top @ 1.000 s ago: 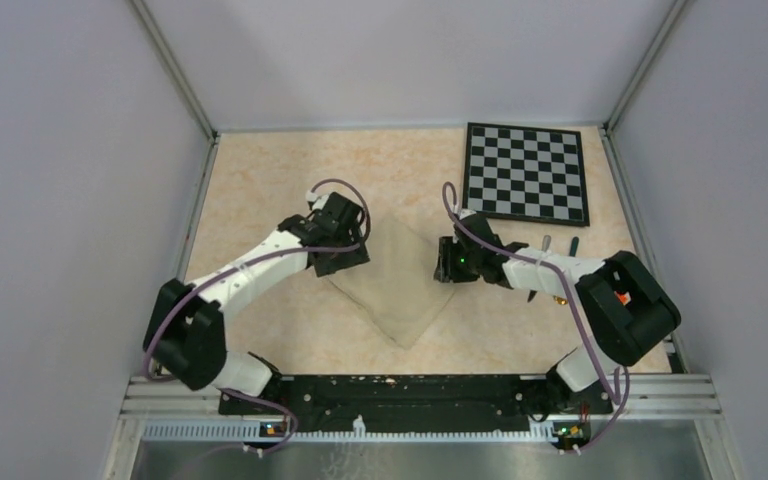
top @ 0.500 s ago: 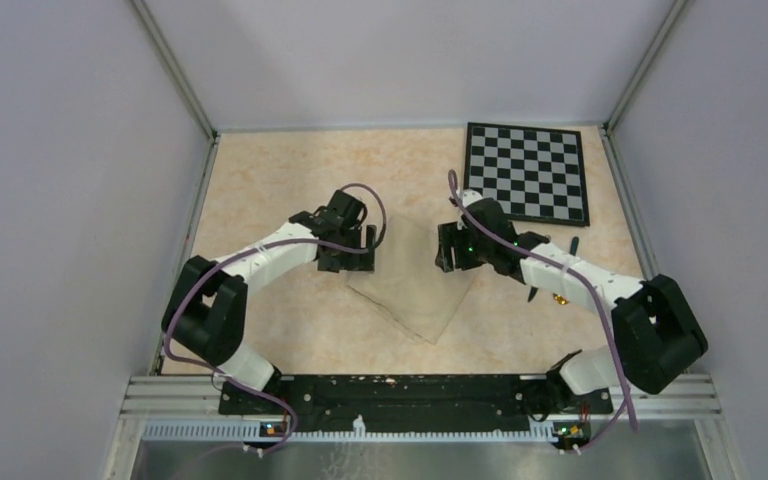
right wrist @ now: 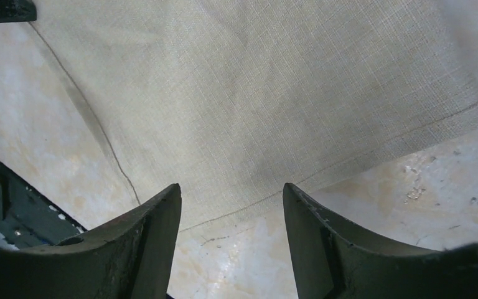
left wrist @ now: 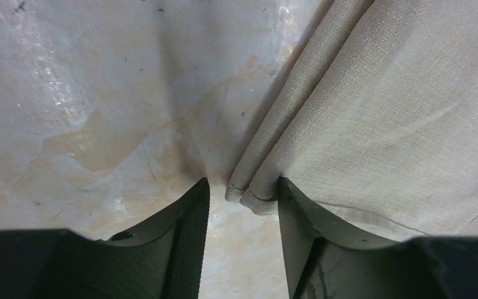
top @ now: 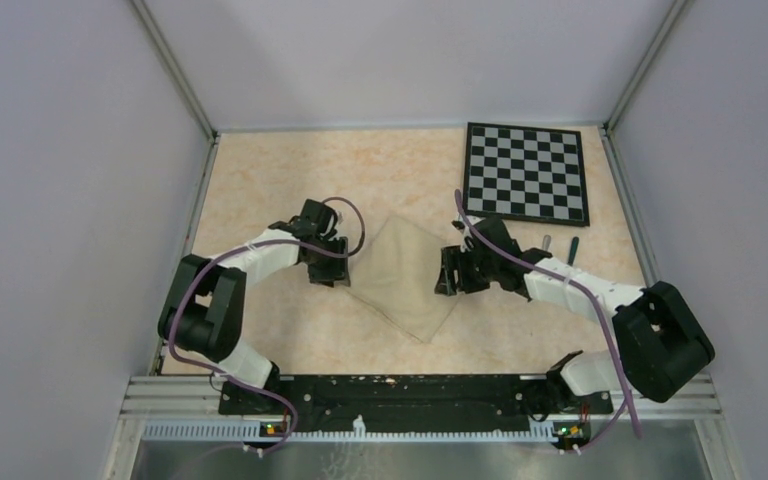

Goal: Fold the napkin into a case and place the utensils inside
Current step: Smooth out the square-folded napkin at the center of the board.

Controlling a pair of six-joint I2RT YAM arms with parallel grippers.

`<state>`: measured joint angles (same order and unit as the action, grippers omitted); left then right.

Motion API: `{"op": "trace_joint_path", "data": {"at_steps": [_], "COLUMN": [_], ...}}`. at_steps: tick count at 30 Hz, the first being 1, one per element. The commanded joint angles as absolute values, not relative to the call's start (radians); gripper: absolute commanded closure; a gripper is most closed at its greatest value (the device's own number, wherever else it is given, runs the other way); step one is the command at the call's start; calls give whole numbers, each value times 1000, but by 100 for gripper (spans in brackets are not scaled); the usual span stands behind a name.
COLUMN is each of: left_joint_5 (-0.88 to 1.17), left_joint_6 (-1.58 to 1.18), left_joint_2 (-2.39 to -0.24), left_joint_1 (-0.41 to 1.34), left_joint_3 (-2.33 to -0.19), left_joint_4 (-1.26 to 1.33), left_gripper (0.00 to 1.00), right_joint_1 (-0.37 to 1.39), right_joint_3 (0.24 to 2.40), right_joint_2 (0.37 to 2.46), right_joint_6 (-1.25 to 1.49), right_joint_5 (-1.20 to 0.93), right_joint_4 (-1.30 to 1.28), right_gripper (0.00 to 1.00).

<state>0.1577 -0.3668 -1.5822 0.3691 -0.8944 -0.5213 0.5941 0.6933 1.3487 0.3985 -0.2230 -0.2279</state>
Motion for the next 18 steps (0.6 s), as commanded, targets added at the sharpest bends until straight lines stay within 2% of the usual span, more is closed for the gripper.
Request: {"op": "trace_joint_path", "data": {"at_steps": [1,6,13,15,18], "left_joint_5": [221,233,234,245,268], "left_joint_6": [-366,-398,-448,-455,-453], "left_joint_2": [-1560,-1577,-1592,-1574,-1530], "left_joint_1": [315,306,287,286,287], "left_joint_3": [-827,-806,-734,-720,-720], "left_joint_4": [-425,-371,-318,-322,-362], "left_gripper": [53,71,88,86,77], "right_joint_1": [616,618,620,620,620], "right_joint_3": [675,611,568,588,639], "right_joint_2": [1325,1323,1287,1279,1255], "right_joint_6": [459,529,547,529,501], "right_joint_5": [-290,-377,-417,-386,-371], "right_joint_4": [-158,-89,-79,-126,-182], "right_gripper": [40,40,40,40,40]}}
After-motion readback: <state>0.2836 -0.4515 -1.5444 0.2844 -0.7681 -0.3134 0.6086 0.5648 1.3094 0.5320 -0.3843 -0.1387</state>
